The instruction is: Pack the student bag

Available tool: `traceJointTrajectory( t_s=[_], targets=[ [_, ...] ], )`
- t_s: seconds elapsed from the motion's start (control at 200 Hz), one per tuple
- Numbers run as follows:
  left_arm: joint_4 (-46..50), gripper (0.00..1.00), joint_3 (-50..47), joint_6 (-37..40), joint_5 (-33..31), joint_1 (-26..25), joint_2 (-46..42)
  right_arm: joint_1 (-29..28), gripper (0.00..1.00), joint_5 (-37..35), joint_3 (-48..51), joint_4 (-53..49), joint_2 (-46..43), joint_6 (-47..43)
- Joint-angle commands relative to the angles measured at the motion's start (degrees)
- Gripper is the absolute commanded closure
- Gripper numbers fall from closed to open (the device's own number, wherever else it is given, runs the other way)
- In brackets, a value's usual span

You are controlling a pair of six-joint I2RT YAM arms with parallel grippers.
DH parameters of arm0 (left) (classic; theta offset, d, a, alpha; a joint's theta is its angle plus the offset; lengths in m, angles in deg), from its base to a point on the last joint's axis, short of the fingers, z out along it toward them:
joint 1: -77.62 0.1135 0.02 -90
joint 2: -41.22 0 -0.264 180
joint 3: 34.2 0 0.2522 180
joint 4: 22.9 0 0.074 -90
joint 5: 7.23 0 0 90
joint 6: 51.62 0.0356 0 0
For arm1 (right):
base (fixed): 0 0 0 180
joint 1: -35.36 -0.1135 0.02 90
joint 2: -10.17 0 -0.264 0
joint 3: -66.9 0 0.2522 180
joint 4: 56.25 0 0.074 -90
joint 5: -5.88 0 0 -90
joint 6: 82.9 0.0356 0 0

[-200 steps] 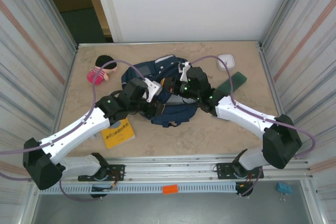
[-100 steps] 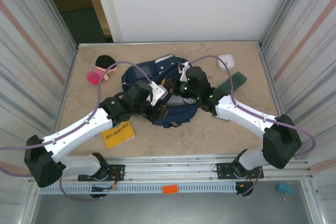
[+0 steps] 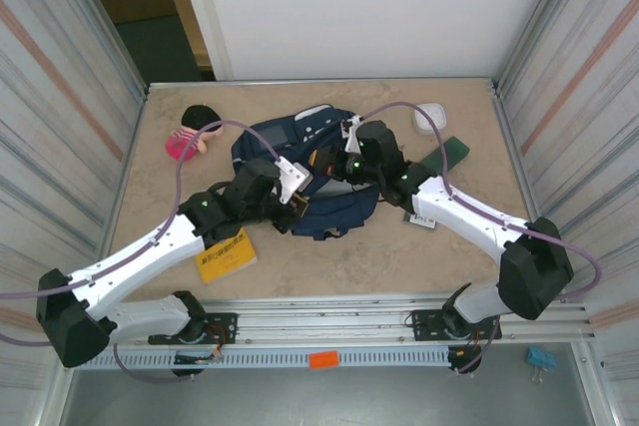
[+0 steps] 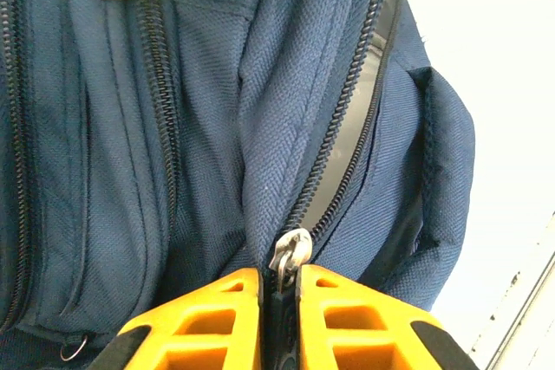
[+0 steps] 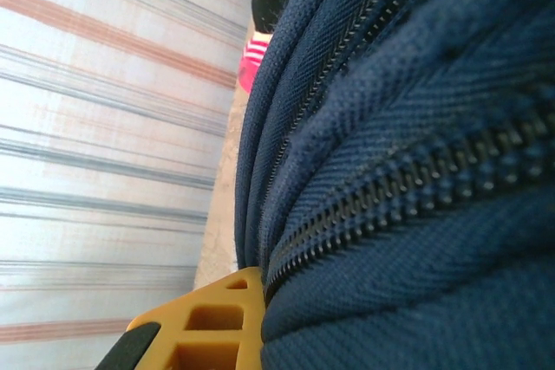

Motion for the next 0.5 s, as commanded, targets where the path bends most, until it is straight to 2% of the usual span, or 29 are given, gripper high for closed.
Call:
traceJointTrajectory(
  t_s=[0.0, 0.08, 0.2, 0.356, 0.496],
  targets=[
    [5.0, 0.96, -3.5, -2.1, -1.0, 3.1, -3.0, 3.2, 1.00, 2.1, -4.0, 2.4, -2.0, -1.9],
    [3.7, 0.98, -5.7, -4.1, 1.5, 6.7, -5.0, 4.7, 1.00, 5.1, -5.0, 2.2, -2.5, -2.2],
    [-0.1, 0.97, -8.8, -4.5, 9.6, 10.9, -7.9, 6.5, 1.00, 8.3, -7.1, 0.2, -3.2, -3.0],
    [-4.7, 0.94, -10.6, -2.7, 21.5, 11.6, -8.7, 6.7, 1.00, 11.2, -10.0, -0.3, -2.0, -3.3],
    [-5.5, 0.91, -10.2, -2.9, 25.5, 11.6, -7.0, 4.9, 1.00, 11.4, -11.7, -0.2, -0.2, -3.3]
  ],
)
